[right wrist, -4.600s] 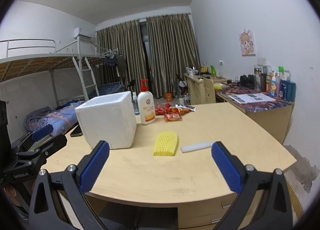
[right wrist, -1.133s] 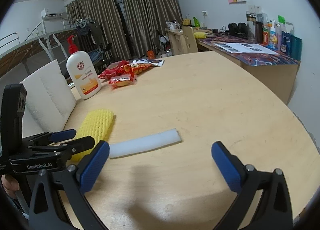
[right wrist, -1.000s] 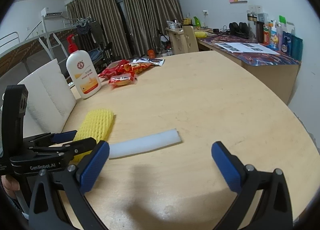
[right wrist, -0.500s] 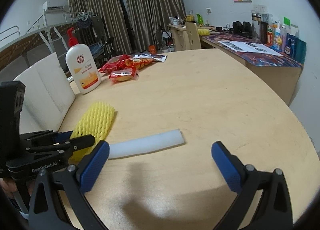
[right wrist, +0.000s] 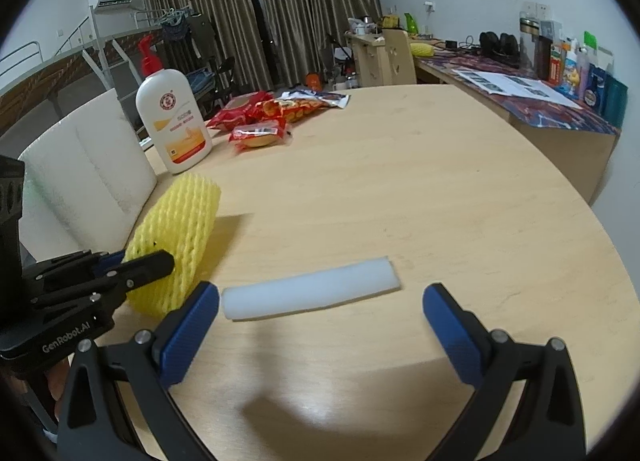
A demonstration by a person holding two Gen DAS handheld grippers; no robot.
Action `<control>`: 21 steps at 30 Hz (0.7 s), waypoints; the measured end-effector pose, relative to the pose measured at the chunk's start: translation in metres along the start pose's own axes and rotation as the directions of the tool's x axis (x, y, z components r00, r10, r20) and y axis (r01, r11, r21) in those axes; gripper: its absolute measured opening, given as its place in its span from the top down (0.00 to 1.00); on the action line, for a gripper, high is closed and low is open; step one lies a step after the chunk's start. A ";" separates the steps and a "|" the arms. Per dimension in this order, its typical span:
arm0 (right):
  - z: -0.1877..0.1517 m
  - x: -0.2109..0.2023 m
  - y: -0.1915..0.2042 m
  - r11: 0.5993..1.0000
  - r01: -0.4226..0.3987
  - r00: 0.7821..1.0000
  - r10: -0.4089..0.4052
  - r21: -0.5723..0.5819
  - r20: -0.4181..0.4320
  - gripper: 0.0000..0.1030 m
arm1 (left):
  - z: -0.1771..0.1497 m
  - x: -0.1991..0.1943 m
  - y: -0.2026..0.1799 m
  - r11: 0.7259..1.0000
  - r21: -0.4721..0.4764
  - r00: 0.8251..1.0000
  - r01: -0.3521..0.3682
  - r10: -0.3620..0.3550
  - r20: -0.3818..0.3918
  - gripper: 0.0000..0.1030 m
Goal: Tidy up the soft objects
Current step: 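Lift the mesh sleeve with the left gripper while the right gripper approaches the white foam stick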
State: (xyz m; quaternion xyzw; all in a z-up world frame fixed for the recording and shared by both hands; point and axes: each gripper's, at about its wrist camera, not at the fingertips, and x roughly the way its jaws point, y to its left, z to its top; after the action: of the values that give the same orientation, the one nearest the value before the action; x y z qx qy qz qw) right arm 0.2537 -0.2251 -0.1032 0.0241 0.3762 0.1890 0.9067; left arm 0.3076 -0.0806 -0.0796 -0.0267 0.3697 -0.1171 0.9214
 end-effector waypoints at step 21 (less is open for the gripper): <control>-0.003 0.011 0.012 0.991 0.020 0.998 -0.012 0.132 -0.058 0.37 | -0.009 -0.042 0.008 0.999 0.022 0.992 0.027 -0.029 0.126 0.81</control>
State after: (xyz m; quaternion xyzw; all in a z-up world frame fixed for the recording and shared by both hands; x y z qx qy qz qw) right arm 0.2549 -0.2099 -0.1107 0.0757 0.4136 0.1571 0.8936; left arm 0.2740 -0.0630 -0.0590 -0.0300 0.3089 -0.1319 0.9414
